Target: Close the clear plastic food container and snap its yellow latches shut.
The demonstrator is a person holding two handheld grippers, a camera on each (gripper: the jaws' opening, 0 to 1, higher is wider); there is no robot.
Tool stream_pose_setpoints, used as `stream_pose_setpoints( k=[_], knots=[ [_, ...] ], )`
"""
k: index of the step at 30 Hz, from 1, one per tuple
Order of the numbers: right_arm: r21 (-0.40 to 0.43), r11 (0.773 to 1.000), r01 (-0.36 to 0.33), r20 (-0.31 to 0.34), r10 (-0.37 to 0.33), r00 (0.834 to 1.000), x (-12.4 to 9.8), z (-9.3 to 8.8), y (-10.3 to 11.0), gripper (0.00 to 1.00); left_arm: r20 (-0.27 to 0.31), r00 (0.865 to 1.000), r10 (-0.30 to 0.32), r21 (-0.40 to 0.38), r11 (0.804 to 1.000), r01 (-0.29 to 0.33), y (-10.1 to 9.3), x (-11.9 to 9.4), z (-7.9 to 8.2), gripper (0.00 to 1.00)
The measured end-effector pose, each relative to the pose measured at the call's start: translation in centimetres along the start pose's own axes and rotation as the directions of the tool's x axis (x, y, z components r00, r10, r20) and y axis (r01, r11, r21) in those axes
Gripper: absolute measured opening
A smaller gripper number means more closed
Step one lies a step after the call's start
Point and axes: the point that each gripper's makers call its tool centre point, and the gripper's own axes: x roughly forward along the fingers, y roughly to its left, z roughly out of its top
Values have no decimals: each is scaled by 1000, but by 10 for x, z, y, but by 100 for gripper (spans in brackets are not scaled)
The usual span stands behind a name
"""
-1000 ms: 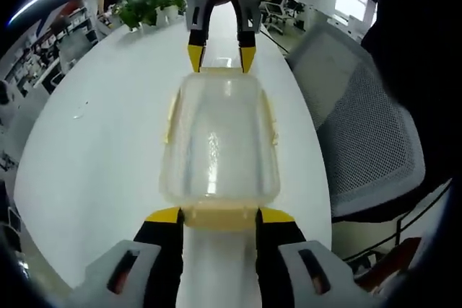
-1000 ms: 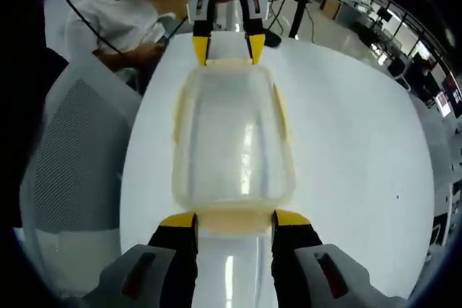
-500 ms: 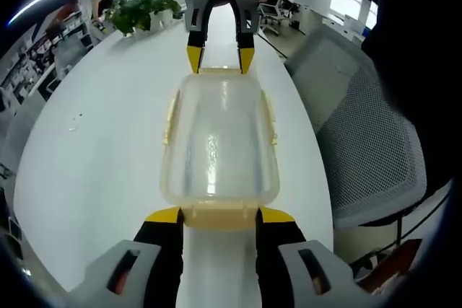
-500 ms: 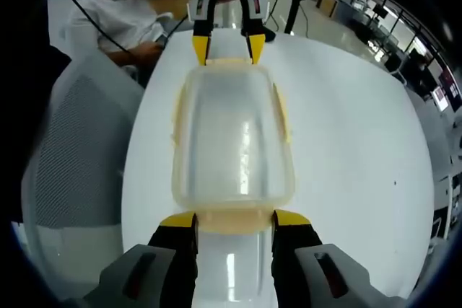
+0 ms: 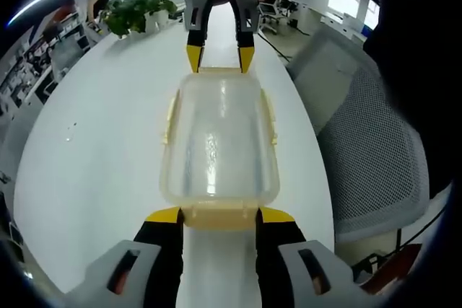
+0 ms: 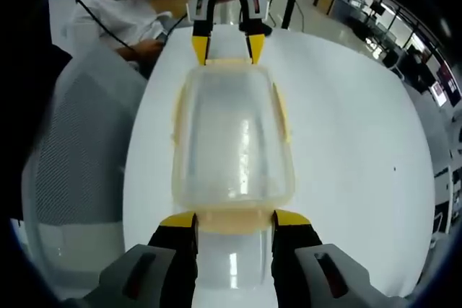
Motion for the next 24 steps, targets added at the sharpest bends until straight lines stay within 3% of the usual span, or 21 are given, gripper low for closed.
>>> stream_pose_setpoints(
  k=[24],
  knots=[
    [9, 1000, -1, 0, 1, 1000, -15, -41, -3, 38, -7, 1000, -10, -4, 1000, 10, 3, 24, 35, 37]
  ],
)
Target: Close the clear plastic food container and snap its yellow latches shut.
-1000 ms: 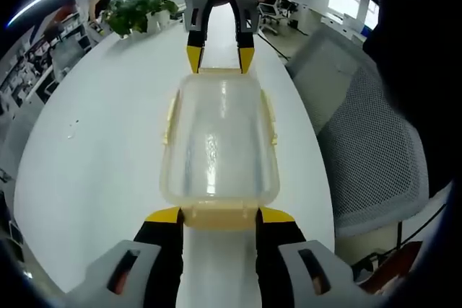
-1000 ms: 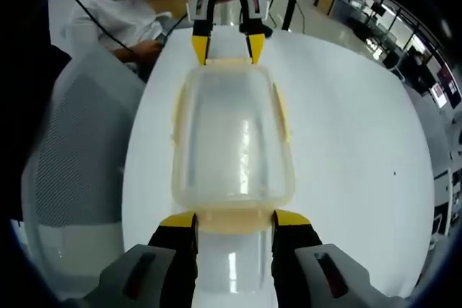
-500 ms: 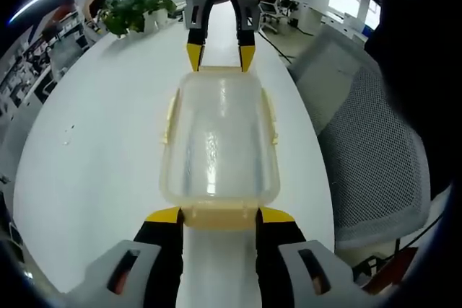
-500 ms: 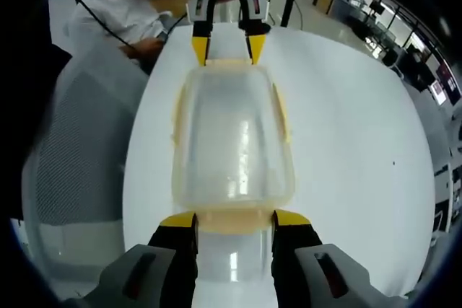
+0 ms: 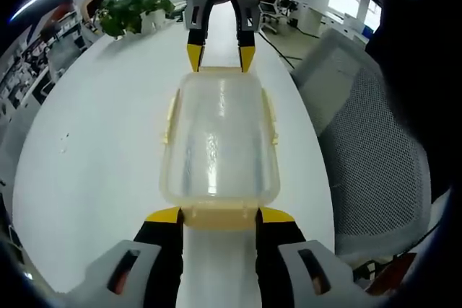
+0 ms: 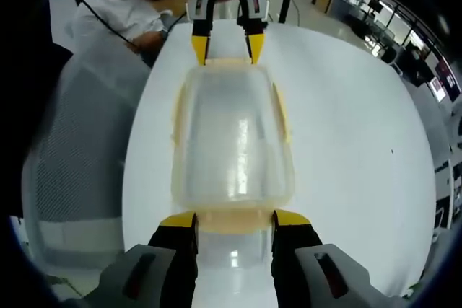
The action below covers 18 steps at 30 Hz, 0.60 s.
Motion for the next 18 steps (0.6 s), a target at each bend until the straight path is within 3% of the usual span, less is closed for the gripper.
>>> stream_pose_setpoints(
  k=[18],
  knots=[
    [-2, 1000, -5, -17, 5, 1000, -6, -25, -2, 38, -7, 1000, -8, -9, 1000, 8, 0, 17, 19, 37]
  ],
)
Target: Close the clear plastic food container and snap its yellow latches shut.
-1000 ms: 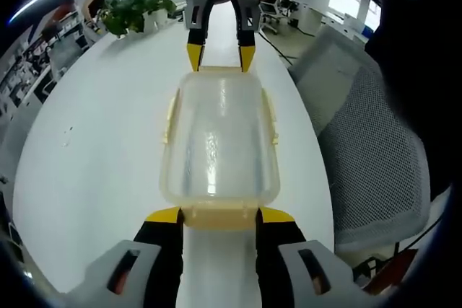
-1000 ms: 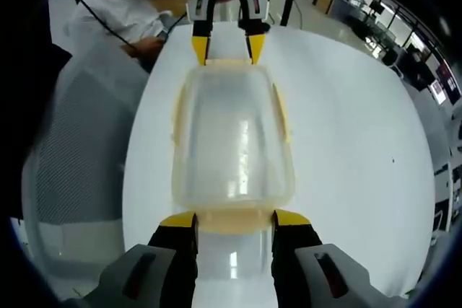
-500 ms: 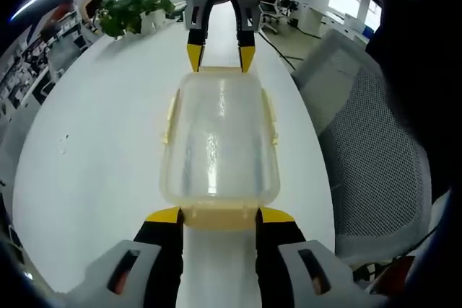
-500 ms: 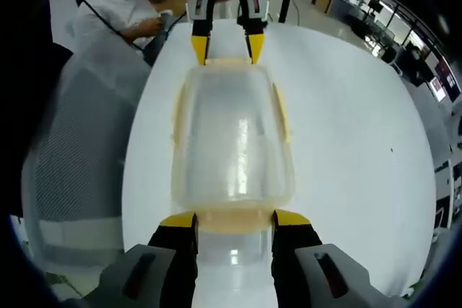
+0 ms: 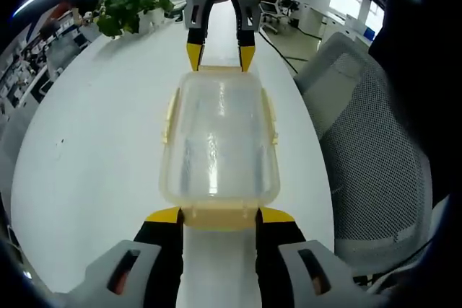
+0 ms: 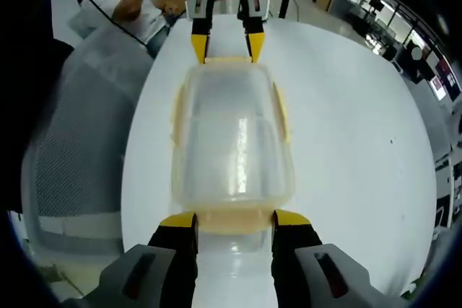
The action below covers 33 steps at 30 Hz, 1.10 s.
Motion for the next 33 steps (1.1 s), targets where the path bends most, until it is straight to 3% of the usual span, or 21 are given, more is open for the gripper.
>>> stream_pose_setpoints(
  k=[33],
  knots=[
    [25, 1000, 12, -29, -11, 1000, -13, -33, 3, 38, 12, 1000, -19, 8, 1000, 19, -1, 17, 30, 37]
  ],
)
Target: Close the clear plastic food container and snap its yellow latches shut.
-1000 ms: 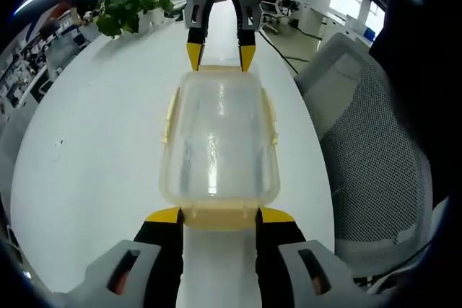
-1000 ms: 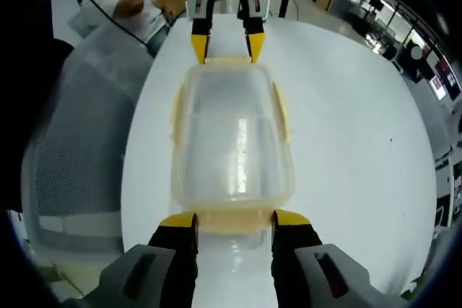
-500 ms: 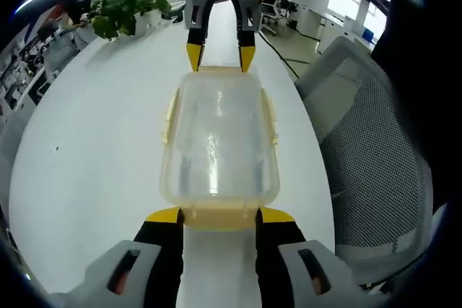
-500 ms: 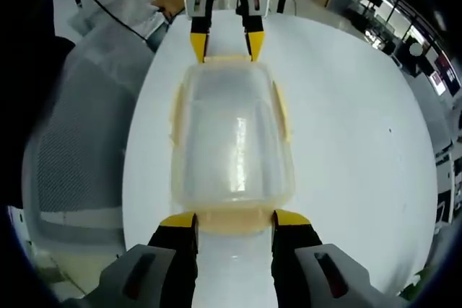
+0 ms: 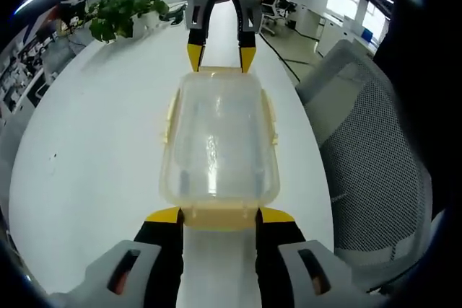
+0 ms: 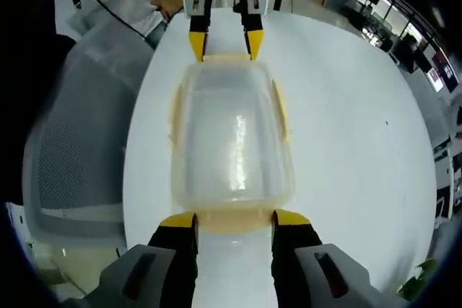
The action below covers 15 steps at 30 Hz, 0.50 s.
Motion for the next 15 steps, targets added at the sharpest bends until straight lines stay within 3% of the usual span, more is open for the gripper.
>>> stream_pose_setpoints(
  k=[15],
  knots=[
    [11, 1000, -7, -15, 7, 1000, -5, -18, 3, 38, 7, 1000, -6, 6, 1000, 6, -3, 11, 15, 37]
  ],
)
